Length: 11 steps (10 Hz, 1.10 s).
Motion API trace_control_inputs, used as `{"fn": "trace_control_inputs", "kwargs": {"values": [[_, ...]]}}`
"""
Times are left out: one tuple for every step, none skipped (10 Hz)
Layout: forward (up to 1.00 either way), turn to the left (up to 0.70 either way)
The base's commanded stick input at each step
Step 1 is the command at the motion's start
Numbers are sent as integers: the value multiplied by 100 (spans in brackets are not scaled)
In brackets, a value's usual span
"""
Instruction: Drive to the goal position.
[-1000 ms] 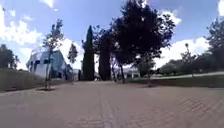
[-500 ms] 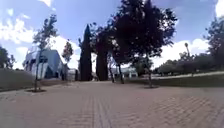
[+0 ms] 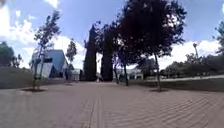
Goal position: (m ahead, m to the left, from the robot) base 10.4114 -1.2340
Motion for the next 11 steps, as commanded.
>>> {"fn": "trace_control_inputs", "kwargs": {"values": [[100, 0], [100, 0], [100, 0], [100, 0], [100, 0], [100, 0], [100, 0], [100, 0], [100, 0], [100, 0], [100, 0]]}}
